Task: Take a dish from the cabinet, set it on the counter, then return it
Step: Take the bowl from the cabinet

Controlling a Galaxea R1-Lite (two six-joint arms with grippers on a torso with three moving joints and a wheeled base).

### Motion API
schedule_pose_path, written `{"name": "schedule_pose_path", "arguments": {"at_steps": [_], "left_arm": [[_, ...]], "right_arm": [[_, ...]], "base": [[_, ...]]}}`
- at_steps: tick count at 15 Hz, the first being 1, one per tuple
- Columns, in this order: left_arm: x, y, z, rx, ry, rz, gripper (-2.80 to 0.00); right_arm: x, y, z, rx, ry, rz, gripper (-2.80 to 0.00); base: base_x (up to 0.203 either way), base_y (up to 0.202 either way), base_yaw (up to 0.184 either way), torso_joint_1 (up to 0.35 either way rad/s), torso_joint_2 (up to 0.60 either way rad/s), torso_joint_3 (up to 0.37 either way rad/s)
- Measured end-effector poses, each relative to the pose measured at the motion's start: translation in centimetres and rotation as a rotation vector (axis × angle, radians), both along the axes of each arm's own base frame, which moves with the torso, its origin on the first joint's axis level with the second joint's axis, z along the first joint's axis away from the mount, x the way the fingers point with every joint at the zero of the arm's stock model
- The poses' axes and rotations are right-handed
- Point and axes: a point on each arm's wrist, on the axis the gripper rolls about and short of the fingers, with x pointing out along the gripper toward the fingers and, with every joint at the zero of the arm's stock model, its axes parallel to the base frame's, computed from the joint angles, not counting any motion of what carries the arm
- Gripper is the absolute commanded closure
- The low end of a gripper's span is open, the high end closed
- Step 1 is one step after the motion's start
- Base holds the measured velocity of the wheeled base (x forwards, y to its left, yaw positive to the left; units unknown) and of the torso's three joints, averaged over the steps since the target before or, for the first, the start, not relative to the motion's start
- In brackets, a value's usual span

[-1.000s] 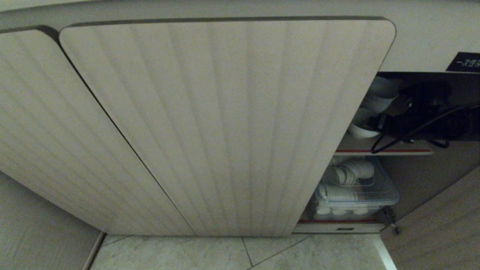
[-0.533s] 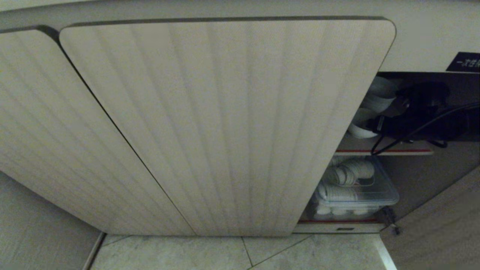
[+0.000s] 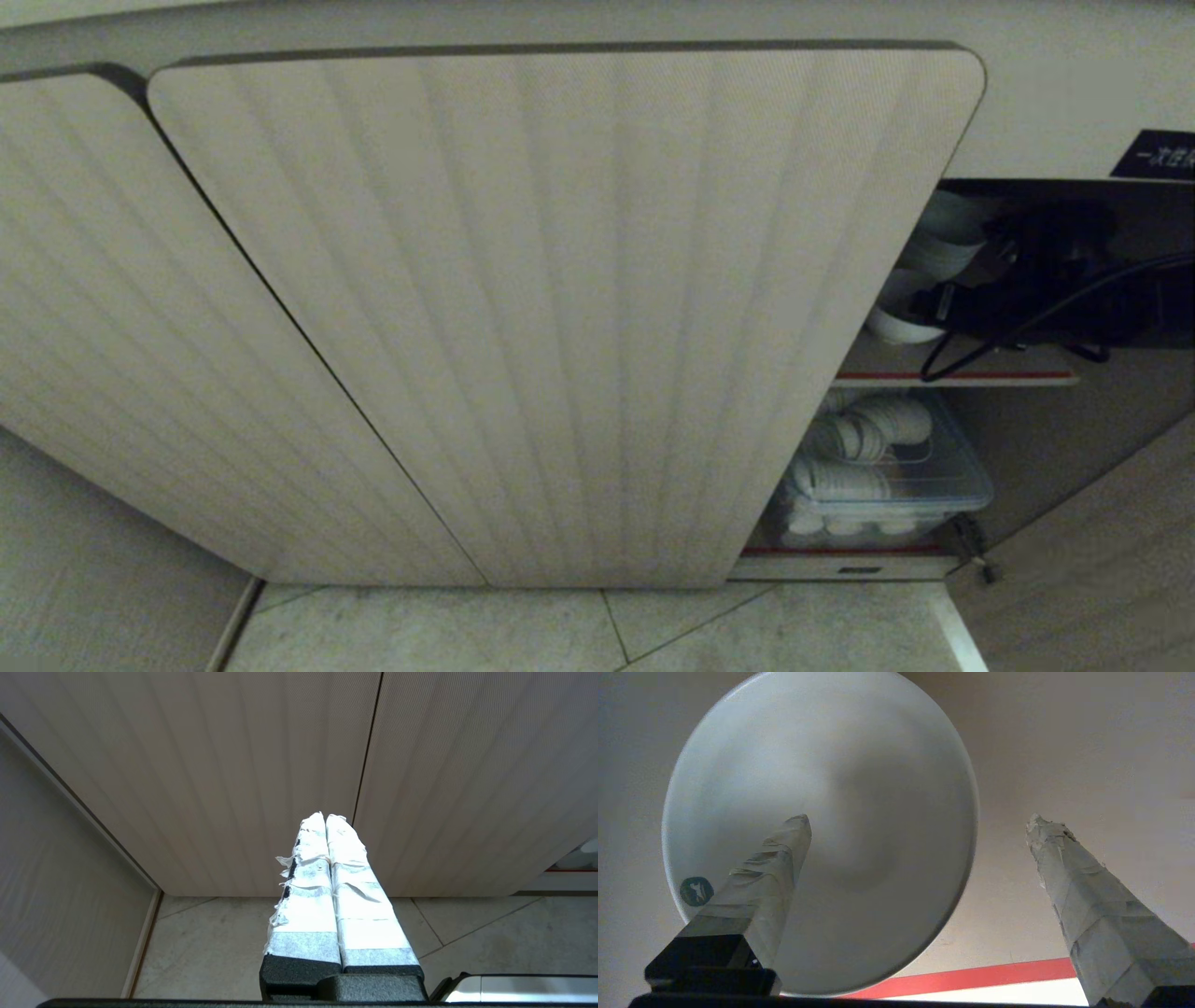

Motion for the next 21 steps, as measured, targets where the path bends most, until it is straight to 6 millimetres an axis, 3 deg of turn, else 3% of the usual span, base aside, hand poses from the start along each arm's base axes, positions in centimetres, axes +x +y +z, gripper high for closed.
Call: {"name": "schedule_pose_path", "arguments": {"at_steps": [21], "left_arm": [[0.00, 0.00, 0.00, 0.000, 0.000, 0.000, 0.00]], "right_arm": [[0.42, -0.03, -0.80, 0.001, 0.014, -0.001, -2.80]], "base": [[0.000, 0.000, 0.000, 0.000, 0.00, 0.000]]}}
